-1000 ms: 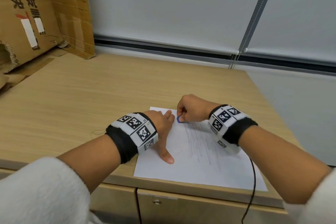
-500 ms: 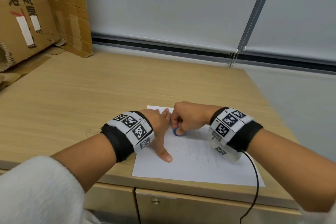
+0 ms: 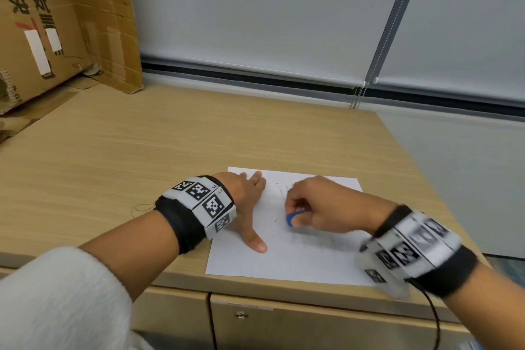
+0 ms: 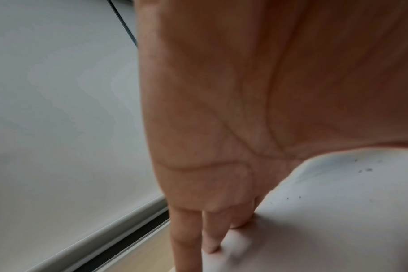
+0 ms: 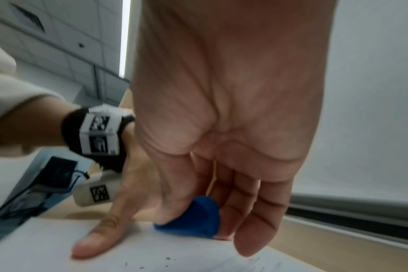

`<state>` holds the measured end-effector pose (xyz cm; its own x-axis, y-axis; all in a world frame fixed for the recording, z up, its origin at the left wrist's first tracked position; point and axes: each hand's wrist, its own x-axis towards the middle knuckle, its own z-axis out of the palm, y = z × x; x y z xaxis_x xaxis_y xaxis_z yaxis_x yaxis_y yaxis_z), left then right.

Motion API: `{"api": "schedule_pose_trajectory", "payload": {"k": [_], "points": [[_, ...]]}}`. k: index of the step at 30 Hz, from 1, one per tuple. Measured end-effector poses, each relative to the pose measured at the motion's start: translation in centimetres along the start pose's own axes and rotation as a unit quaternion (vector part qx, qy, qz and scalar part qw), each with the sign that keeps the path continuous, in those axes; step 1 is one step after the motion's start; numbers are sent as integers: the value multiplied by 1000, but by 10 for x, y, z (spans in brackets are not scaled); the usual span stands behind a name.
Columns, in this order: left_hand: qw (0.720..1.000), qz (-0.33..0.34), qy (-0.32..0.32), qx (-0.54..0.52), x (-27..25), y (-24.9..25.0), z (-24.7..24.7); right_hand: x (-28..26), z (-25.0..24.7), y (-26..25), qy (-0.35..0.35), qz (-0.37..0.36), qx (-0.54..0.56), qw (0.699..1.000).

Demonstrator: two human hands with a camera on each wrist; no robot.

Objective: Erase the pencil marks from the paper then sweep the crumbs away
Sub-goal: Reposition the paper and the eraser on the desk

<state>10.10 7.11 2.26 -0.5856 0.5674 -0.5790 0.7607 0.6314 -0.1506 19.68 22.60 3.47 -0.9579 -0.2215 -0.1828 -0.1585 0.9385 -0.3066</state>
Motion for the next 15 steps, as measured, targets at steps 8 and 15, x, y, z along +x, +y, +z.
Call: {"api": "schedule_pose_trajectory", "payload": {"k": [8,15], "points": [[999,38,5,-6,-7,6,-2,-96,59,29,156,102,82,979],[999,38,4,-19,-26,8,9,-98,81,29,193,119,119,967]]}}
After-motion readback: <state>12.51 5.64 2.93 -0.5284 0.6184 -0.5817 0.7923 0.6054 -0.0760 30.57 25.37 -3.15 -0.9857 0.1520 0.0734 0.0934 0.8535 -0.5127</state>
